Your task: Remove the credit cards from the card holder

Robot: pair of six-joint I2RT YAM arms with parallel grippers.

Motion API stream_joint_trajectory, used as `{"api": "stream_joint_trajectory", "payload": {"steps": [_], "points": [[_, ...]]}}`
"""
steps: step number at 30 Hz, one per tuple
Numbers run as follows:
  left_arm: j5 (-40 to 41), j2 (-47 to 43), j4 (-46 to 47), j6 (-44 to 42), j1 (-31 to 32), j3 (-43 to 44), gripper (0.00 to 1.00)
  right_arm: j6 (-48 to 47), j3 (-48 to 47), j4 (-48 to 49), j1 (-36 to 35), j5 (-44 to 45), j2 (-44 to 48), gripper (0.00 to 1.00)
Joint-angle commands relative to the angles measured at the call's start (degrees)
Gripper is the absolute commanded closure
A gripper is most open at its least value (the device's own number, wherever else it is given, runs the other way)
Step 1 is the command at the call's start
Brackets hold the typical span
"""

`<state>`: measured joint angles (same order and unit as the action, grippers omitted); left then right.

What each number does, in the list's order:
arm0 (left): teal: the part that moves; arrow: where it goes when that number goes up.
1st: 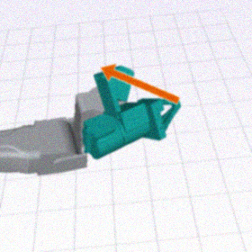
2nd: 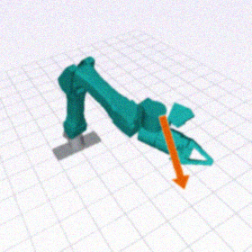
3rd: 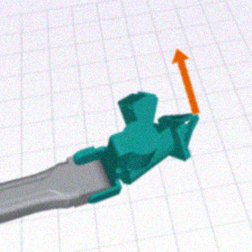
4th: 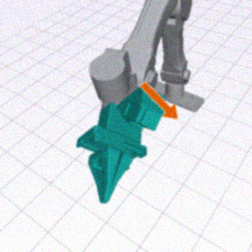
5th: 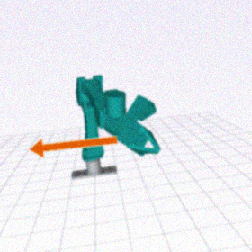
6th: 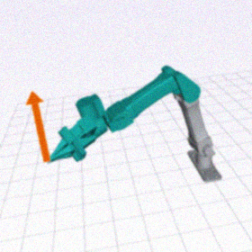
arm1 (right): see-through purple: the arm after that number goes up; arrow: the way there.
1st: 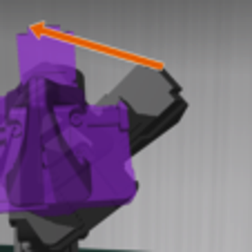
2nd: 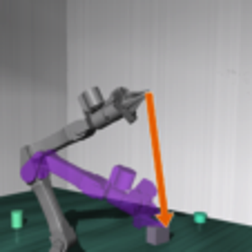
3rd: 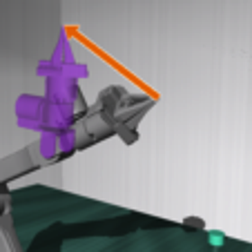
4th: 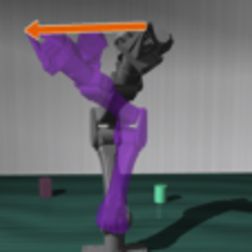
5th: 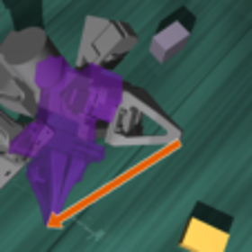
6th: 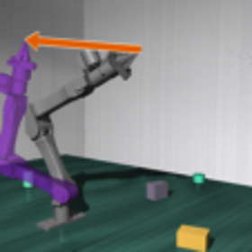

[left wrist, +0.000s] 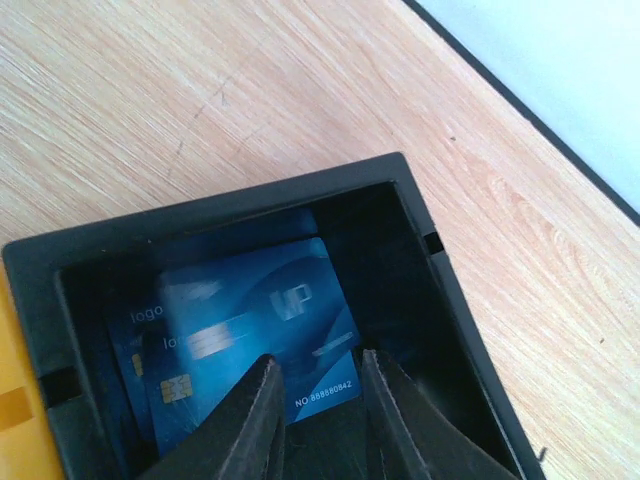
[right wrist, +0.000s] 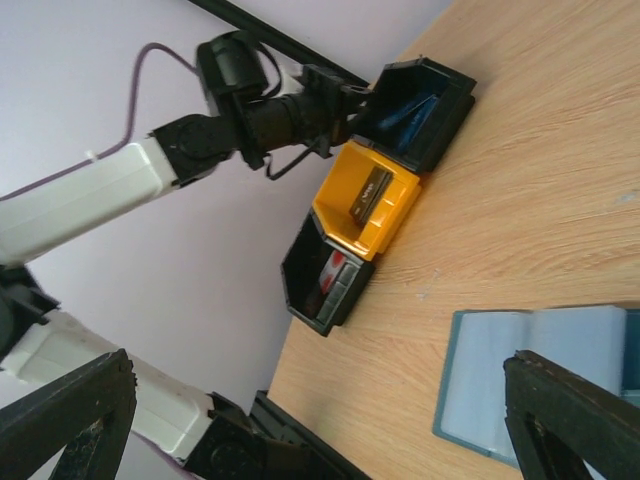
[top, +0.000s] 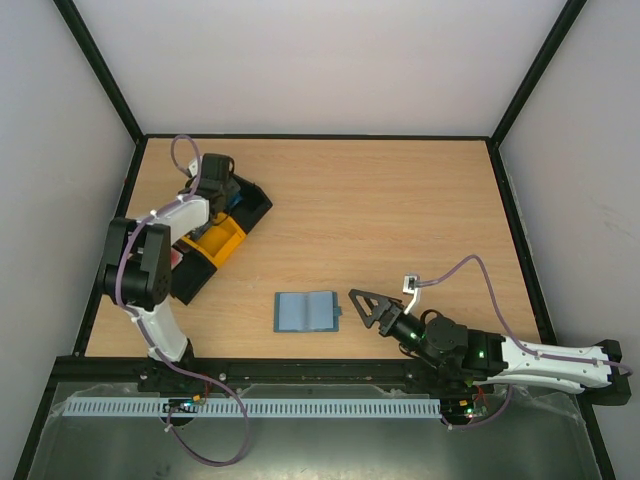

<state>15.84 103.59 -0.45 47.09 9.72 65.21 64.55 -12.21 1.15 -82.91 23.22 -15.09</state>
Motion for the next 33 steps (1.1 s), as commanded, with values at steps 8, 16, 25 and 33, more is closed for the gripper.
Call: {"api": "stream_joint_trajectory", "payload": {"steps": [8,16,25,33], "points": [[0.29,-8.60,-5.58,-3.50,-0.17,-0.50,0.62,0.37,-1.39,-7.94,-0.31,3.57,1.91,0.02],[-11.23,-15.86,-10.62,-10.97,-0.14,-3.51,0.34,0.02,-1.90,-8.26,-0.27,1.52,-0.81,0.01],[-31.15,-26.45,-12.12,-16.44,0.25,-15.98,0.27,-1.03,-0.92,-8.17,-0.26,0.60,-6.88,0.11],[-41.61,-35.58,-8.99,-14.13,3.45,-28.11,0.33,0.13,1.17,-2.44,-0.14,2.21,-14.25,0.44]]}}
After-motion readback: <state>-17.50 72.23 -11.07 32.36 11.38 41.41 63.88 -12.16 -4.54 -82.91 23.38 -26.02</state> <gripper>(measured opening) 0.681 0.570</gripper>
